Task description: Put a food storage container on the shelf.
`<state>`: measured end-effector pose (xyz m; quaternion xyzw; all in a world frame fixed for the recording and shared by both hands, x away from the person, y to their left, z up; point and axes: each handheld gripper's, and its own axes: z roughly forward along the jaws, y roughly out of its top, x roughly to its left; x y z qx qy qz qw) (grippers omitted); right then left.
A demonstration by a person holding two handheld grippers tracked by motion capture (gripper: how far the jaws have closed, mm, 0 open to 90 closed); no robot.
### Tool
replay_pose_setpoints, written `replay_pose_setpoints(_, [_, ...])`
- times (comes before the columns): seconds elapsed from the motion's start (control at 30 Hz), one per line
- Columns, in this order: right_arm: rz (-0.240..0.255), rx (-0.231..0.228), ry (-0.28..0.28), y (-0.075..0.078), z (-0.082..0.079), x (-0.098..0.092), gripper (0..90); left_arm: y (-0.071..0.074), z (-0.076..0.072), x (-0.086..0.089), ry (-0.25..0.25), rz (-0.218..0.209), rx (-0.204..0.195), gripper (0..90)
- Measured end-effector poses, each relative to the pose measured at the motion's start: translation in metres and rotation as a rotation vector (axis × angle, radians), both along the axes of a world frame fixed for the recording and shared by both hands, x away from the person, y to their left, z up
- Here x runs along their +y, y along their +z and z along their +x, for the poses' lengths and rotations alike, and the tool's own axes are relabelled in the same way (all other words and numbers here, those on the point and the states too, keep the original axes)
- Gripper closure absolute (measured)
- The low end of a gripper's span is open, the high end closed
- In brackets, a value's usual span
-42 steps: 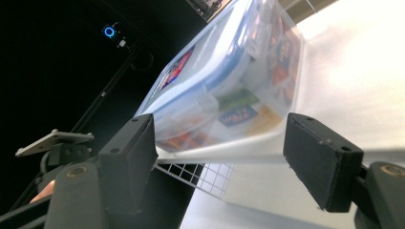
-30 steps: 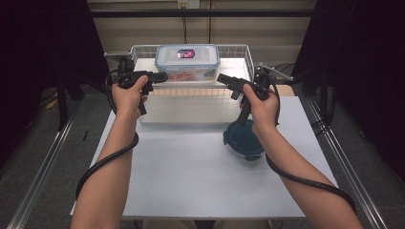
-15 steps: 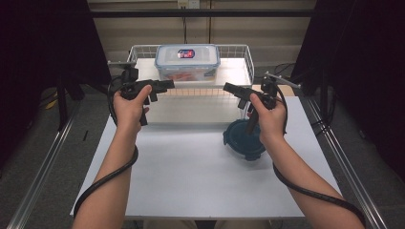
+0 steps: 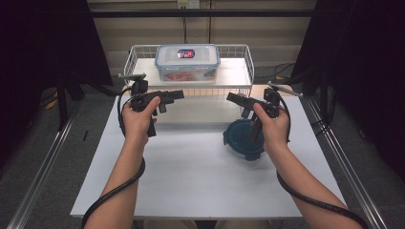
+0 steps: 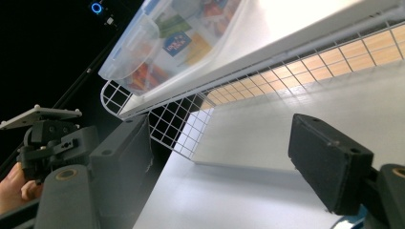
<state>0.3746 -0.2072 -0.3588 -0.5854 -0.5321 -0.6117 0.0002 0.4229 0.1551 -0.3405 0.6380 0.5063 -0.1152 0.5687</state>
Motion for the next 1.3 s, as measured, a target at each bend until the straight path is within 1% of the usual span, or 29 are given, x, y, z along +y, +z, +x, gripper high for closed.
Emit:
replay_pose_setpoints(0.07, [-0.004,0.010,0.002,-0.004,-0.002,-0.003,22.2,-0.005,-0.002,-0.002,-0.013,-0.008,0.001,23.9])
replay_pose_setpoints(0.1, [-0.004,0.010,0.002,-0.004,-0.002,-0.003,22.2,-0.007,-0.002,-0.003,-0.026,-0.004,0.001,23.9])
replay_pose_setpoints(0.13, [-0.014,0.009,0.004,-0.006,-0.003,-0.003,22.1,-0.012,-0.003,-0.005,-0.035,-0.001,0.005,21.7])
replay_pose_setpoints(0.17, [-0.014,0.009,0.004,-0.006,-0.003,-0.003,22.1,-0.012,-0.003,-0.005,-0.035,-0.001,0.005,21.6])
replay_pose_setpoints(0.2, [-0.016,0.009,0.009,-0.008,-0.005,-0.004,21.8,-0.014,-0.004,-0.006,-0.040,-0.014,0.016,21.1])
replay_pose_setpoints(0.27, [-0.018,0.007,0.010,-0.009,-0.007,-0.006,21.6,-0.018,-0.005,-0.007,-0.047,-0.004,0.016,19.2])
replay_pose_setpoints(0.3, [-0.018,0.007,0.010,-0.009,-0.007,-0.006,21.6,-0.019,-0.005,-0.008,-0.054,-0.012,0.023,19.2])
replay_pose_setpoints(0.37, [-0.032,0.003,0.008,-0.011,-0.009,-0.008,21.3,-0.022,-0.007,-0.010,-0.062,-0.011,0.031,17.7])
replay_pose_setpoints(0.4, [-0.040,0.002,0.005,-0.012,-0.010,-0.009,21.1,-0.023,-0.007,-0.010,-0.073,-0.006,0.022,16.8])
replay_pose_setpoints(0.43, [-0.049,0.003,0.002,-0.012,-0.012,-0.010,20.7,-0.025,-0.008,-0.012,-0.075,-0.012,0.025,16.0])
replay_pose_setpoints(0.47, [-0.052,0.005,-0.002,-0.013,-0.013,-0.012,20.4,-0.026,-0.009,-0.012,-0.086,-0.011,0.030,15.4])
replay_pose_setpoints(0.5, [-0.054,0.005,-0.003,-0.014,-0.014,-0.013,20.3,-0.028,-0.010,-0.013,-0.090,-0.008,0.021,15.0])
replay_pose_setpoints(0.6, [-0.052,0.009,-0.006,-0.017,-0.019,-0.015,20.2,-0.032,-0.012,-0.016,-0.103,-0.013,0.022,12.6])
replay_pose_setpoints(0.63, [-0.060,0.006,-0.004,-0.018,-0.020,-0.017,20.2,-0.033,-0.012,-0.016,-0.107,-0.011,0.021,12.1])
replay_pose_setpoints(0.67, [-0.059,0.008,-0.007,-0.018,-0.021,-0.018,20.2,-0.034,-0.013,-0.018,-0.102,-0.007,0.019,11.6])
replay_pose_setpoints(0.73, [-0.060,0.009,-0.007,-0.020,-0.024,-0.020,20.1,-0.036,-0.014,-0.019,-0.112,-0.005,0.015,11.1])
replay_pose_setpoints(0.77, [-0.061,0.004,-0.006,-0.020,-0.024,-0.022,20.1,-0.037,-0.015,-0.020,-0.117,-0.007,0.022,10.5])
replay_pose_setpoints(0.8, [-0.073,0.002,-0.007,-0.020,-0.027,-0.024,20.1,-0.039,-0.014,-0.021,-0.122,0.020,0.000,9.1])
replay_pose_setpoints(0.83, [-0.073,0.002,-0.007,-0.020,-0.027,-0.024,20.1,-0.039,-0.016,-0.024,-0.120,0.010,0.023,9.1])
replay_pose_setpoints(0.87, [-0.081,-0.001,-0.009,-0.020,-0.030,-0.028,19.8,-0.041,-0.016,-0.024,-0.127,0.029,0.010,8.4])
replay_pose_setpoints(0.93, [-0.086,-0.003,-0.010,-0.021,-0.031,-0.030,19.8,-0.044,-0.016,-0.027,-0.137,0.030,0.007,8.0])
replay_pose_setpoints(0.97, [-0.080,0.000,-0.012,-0.022,-0.032,-0.031,19.8,-0.045,-0.018,-0.029,-0.132,0.010,0.028,8.0])
replay_pose_setpoints(1.0, [-0.075,0.004,-0.014,-0.023,-0.033,-0.033,19.8,-0.047,-0.017,-0.030,-0.143,0.017,0.024,7.9])
replay_pose_setpoints(1.03, [-0.070,0.005,-0.019,-0.026,-0.034,-0.036,19.8,-0.048,-0.019,-0.033,-0.134,0.002,0.045,7.9])
replay_pose_setpoints(1.07, [-0.066,0.013,-0.023,-0.027,-0.035,-0.037,19.8,-0.050,-0.018,-0.033,-0.141,0.030,0.029,7.8])
replay_pose_setpoints(1.13, [-0.067,0.018,-0.028,-0.030,-0.036,-0.040,19.8,-0.056,-0.019,-0.036,-0.145,0.035,0.043,7.6])
replay_pose_setpoints(1.17, [-0.072,0.018,-0.028,-0.032,-0.037,-0.042,19.8,-0.058,-0.019,-0.038,-0.143,0.027,0.056,7.5])
replay_pose_setpoints(1.23, [-0.077,0.025,-0.033,-0.034,-0.038,-0.045,19.8,-0.064,-0.018,-0.038,-0.152,0.053,0.039,7.4])
replay_pose_setpoints(1.3, [-0.074,0.030,-0.038,-0.036,-0.039,-0.047,19.8,-0.068,-0.019,-0.041,-0.150,0.028,0.072,7.4])
